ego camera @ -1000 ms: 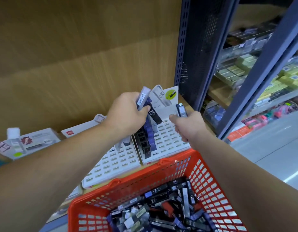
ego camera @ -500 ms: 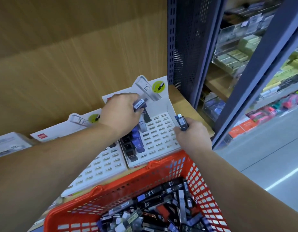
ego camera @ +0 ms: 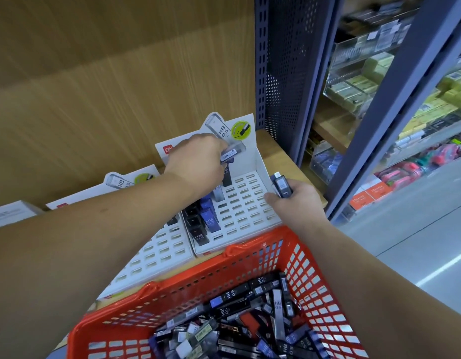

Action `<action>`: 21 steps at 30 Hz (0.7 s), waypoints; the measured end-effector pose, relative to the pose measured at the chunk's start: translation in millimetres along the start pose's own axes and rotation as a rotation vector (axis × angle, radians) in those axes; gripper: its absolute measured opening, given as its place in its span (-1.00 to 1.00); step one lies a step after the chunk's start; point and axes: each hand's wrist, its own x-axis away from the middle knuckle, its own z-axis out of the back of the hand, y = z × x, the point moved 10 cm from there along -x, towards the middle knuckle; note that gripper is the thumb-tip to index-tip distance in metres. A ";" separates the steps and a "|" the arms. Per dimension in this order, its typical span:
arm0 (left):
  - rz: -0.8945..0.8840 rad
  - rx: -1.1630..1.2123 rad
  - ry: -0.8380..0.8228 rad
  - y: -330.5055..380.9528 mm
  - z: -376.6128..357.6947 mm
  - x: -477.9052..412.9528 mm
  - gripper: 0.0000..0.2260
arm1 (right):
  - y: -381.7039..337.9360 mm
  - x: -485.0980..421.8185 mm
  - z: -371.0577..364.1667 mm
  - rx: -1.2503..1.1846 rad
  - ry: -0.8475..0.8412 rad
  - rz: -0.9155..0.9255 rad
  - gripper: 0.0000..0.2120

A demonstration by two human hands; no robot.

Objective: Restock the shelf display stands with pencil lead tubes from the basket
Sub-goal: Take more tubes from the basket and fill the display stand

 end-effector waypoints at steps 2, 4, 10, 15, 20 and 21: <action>-0.016 -0.053 -0.006 2.4 1.8 -2.5 -0.87 | -7.8 1.7 6.2 -0.147 0.027 0.026 -0.92; -0.087 -0.083 -0.007 11.1 2.4 -2.0 -0.89 | -19.8 4.4 10.6 -0.280 0.010 0.032 -0.89; -0.008 -0.094 -0.033 2.9 3.3 -1.3 -0.79 | -23.6 2.4 5.8 -0.522 -0.102 -0.132 -0.81; 0.005 -0.033 -0.028 1.1 3.6 2.2 -0.70 | -29.3 12.0 -20.9 -0.765 -0.365 -0.251 -0.66; -0.035 -0.061 -0.069 2.9 -7.5 5.8 -0.87 | -45.2 21.4 -31.4 -0.948 -0.503 -0.292 -0.61; -0.012 -0.019 -0.077 1.5 -9.0 6.1 -0.86 | -46.2 21.8 -32.6 -0.947 -0.522 -0.297 -0.60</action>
